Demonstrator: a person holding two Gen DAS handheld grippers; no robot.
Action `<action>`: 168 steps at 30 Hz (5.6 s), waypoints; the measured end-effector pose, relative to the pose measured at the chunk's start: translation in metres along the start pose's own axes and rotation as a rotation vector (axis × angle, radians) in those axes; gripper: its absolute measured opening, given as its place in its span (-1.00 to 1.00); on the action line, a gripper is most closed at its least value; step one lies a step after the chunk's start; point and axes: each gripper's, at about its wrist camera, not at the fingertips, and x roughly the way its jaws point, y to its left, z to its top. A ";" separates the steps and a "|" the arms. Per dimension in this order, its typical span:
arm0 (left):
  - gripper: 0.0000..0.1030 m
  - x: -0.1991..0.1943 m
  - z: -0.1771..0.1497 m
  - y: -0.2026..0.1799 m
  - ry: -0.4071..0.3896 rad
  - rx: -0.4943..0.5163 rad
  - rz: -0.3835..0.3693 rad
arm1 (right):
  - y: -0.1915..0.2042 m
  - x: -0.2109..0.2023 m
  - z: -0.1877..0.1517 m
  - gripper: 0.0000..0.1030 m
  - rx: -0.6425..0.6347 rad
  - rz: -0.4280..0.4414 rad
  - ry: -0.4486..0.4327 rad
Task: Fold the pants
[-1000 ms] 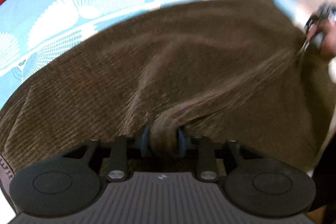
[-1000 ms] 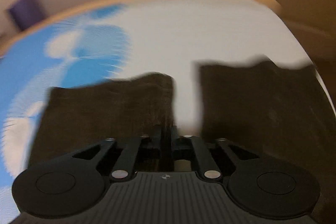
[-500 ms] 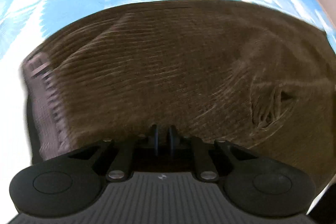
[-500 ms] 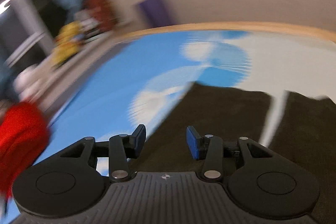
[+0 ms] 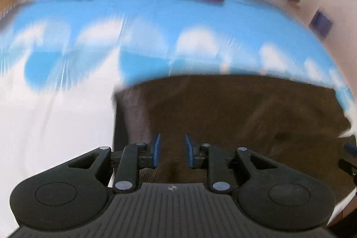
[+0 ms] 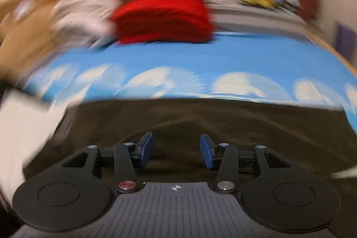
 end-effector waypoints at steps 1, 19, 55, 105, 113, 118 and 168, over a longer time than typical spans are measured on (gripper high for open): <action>-0.57 0.010 -0.003 0.005 0.058 -0.009 0.047 | 0.019 0.002 -0.006 -0.06 -0.056 0.026 0.010; -0.17 0.037 0.017 0.083 0.041 -0.178 0.013 | 0.187 0.065 -0.097 0.25 -0.605 0.369 0.277; -0.62 0.043 0.044 0.131 -0.135 -0.219 -0.036 | 0.157 0.008 -0.026 -0.72 -0.499 0.528 0.026; -0.17 0.004 -0.021 0.072 0.041 -0.092 0.090 | -0.085 0.015 0.015 0.21 0.046 -0.244 0.041; -0.76 0.005 0.018 0.070 -0.059 -0.199 0.006 | -0.106 0.017 0.009 0.17 0.109 -0.308 0.014; -0.83 0.012 0.046 0.083 -0.127 -0.307 -0.032 | -0.117 0.021 0.024 0.17 0.174 -0.304 -0.012; -0.86 -0.031 0.006 -0.010 -0.121 0.212 -0.135 | -0.173 0.025 -0.009 0.17 0.297 -0.351 0.123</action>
